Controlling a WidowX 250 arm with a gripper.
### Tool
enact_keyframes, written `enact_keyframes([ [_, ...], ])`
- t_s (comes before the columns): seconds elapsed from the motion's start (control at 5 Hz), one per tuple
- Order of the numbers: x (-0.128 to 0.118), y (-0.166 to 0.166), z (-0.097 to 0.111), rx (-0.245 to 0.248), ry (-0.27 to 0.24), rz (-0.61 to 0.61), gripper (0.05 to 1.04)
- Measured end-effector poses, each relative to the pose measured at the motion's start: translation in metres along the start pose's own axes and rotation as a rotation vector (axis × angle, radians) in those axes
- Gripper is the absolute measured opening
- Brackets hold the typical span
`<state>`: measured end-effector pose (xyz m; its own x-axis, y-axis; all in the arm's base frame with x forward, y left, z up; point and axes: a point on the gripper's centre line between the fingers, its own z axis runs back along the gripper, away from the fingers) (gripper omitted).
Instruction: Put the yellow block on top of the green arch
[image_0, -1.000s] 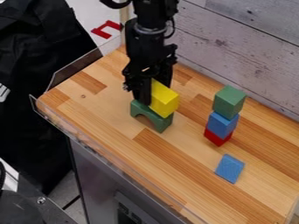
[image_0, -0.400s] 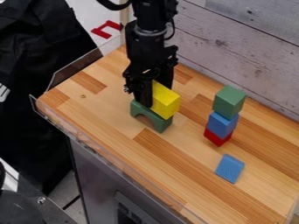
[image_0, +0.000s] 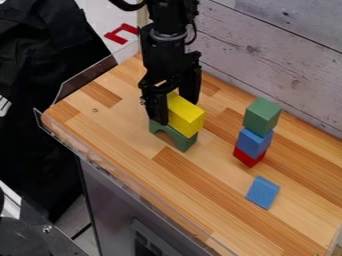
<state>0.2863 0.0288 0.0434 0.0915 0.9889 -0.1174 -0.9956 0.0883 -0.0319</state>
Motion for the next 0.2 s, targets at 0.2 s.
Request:
enact_keyframes([
  [0.2, 0.0025, -0.0038, 0.0179, -0.055, -0.033, -0.018, 0.999],
])
